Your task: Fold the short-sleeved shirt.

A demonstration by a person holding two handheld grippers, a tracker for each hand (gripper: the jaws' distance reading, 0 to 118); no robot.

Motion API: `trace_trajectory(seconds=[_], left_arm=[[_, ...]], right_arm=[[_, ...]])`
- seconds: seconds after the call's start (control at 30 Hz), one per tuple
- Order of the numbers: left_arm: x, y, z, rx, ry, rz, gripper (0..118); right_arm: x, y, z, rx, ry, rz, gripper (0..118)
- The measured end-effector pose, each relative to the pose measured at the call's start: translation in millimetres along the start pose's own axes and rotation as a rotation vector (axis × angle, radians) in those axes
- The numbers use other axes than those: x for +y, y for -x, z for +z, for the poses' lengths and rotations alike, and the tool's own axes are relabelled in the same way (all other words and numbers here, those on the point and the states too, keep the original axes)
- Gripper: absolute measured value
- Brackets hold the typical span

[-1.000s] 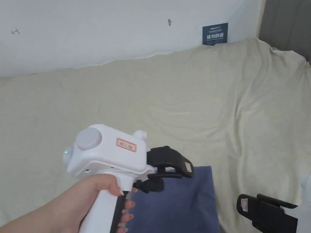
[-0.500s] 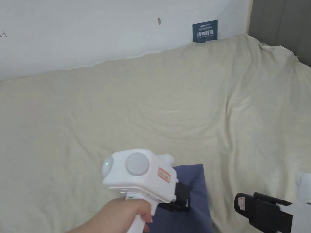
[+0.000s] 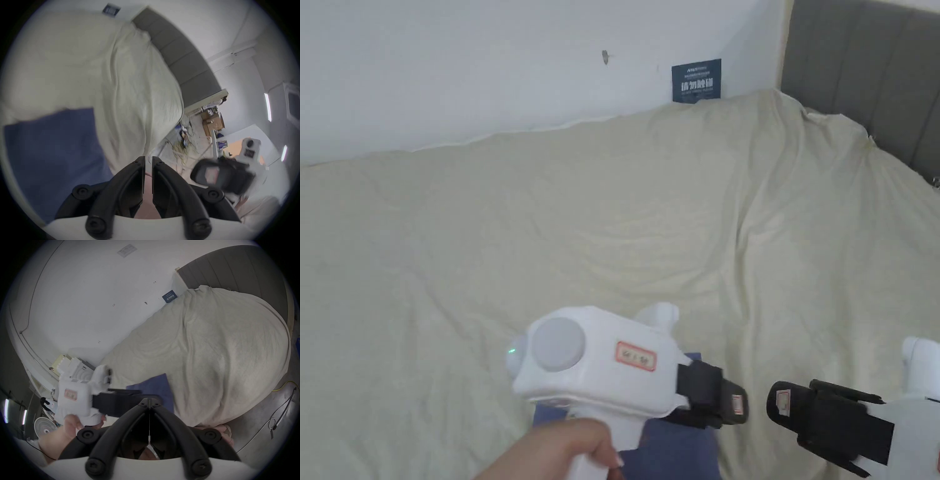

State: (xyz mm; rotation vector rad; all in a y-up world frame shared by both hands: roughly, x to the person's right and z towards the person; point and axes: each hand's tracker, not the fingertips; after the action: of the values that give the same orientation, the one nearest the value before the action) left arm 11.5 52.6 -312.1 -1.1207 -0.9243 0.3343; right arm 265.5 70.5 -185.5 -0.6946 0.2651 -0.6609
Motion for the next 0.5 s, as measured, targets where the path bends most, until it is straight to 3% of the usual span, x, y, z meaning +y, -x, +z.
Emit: trace_trajectory(seconds=[0.1, 0.2, 0.33, 0.4, 0.47, 0.5], left_arm=[[-24, 2, 79, 0.117, -0.265, -0.064, 10], [-64, -14, 157, 0.379, -0.570, -0.139, 10], [-110, -39, 227, 0.656, -0.933, -0.168, 10], [-127, -51, 241, 0.758, -1.074, -0.182, 10], [-147, -49, 241, 0.950, -1.159, -0.236, 10], [-152, -46, 240, 1.021, -1.167, -0.248, 10]], right_arm=[[13, 25, 15, 0.045, -0.032, 0.069, 1], [23, 57, 31, 0.079, -0.120, 0.179, 1], [15, 97, 52, 0.117, -0.348, 0.353, 1], [0, 112, 57, 0.051, -0.534, 0.495, 1], [-26, 121, 55, -0.093, -0.760, 0.677, 1], [-33, 121, 52, -0.130, -0.804, 0.712, 1]])
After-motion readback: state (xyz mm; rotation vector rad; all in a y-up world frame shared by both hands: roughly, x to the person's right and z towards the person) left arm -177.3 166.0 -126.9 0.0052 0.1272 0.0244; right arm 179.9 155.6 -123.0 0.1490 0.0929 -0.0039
